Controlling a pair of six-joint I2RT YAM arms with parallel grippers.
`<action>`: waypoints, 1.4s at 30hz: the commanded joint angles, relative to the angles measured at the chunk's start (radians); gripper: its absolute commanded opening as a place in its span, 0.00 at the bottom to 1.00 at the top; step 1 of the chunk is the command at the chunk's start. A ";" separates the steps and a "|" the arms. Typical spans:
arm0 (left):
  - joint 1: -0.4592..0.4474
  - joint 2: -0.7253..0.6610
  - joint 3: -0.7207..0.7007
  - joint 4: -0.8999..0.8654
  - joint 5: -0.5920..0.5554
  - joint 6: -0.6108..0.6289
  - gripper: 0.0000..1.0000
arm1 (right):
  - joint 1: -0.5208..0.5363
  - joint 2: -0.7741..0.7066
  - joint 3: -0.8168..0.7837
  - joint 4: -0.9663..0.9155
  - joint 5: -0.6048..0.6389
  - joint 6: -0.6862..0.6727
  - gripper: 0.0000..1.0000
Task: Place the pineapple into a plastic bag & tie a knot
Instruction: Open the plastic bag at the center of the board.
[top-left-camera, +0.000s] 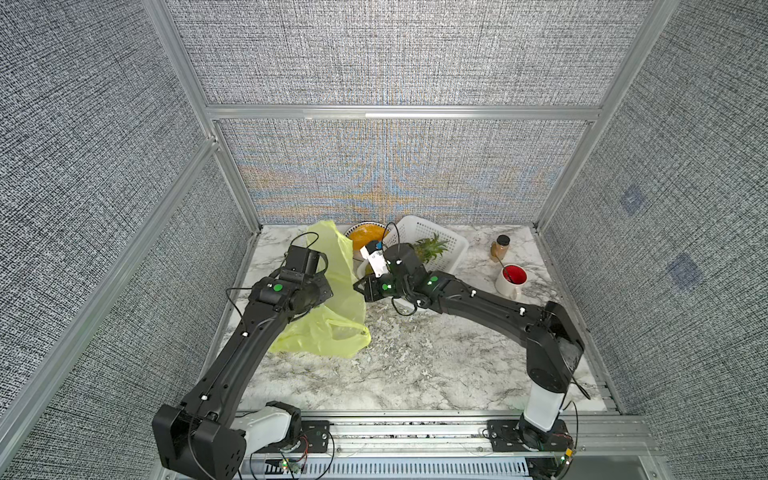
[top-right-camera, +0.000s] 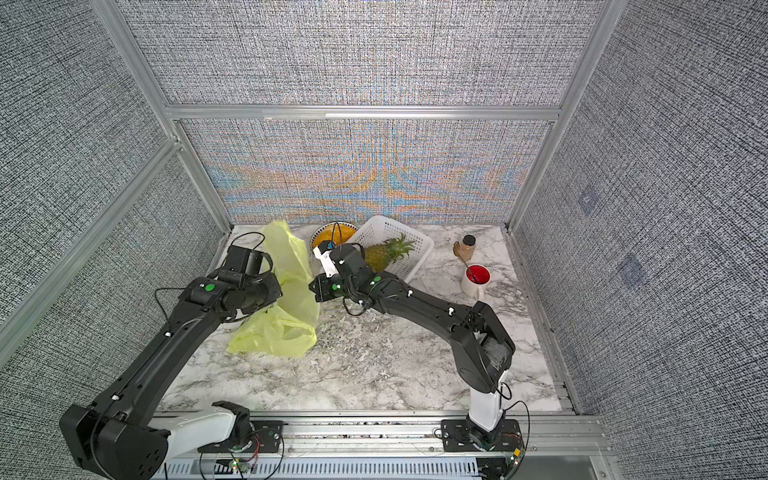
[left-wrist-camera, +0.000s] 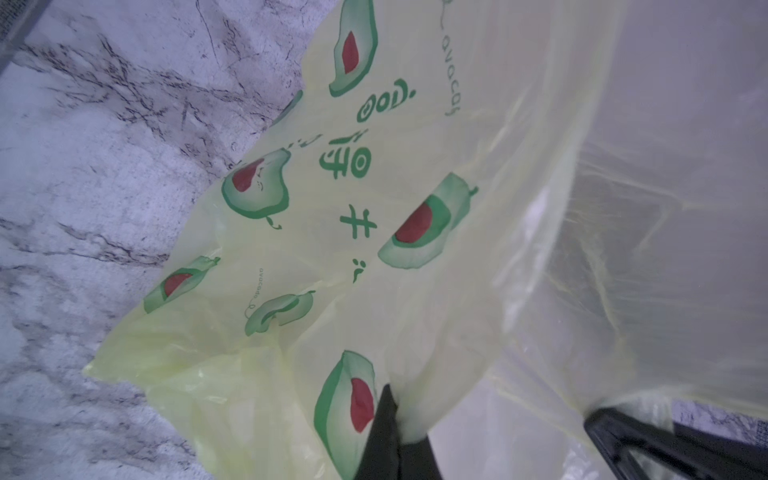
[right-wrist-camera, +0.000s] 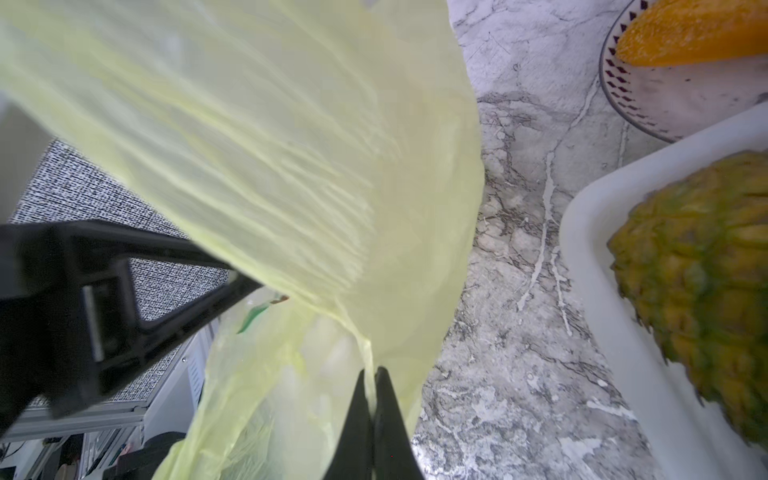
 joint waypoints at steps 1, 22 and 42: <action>-0.001 -0.023 0.028 -0.091 -0.030 0.070 0.00 | 0.002 0.017 0.021 -0.064 0.024 -0.027 0.00; -0.002 0.098 -0.014 -0.015 0.075 0.109 0.48 | 0.031 0.005 0.090 -0.086 -0.143 -0.104 0.00; -0.002 0.099 0.003 -0.022 -0.070 0.146 0.00 | -0.021 0.033 0.067 -0.206 0.034 -0.014 0.00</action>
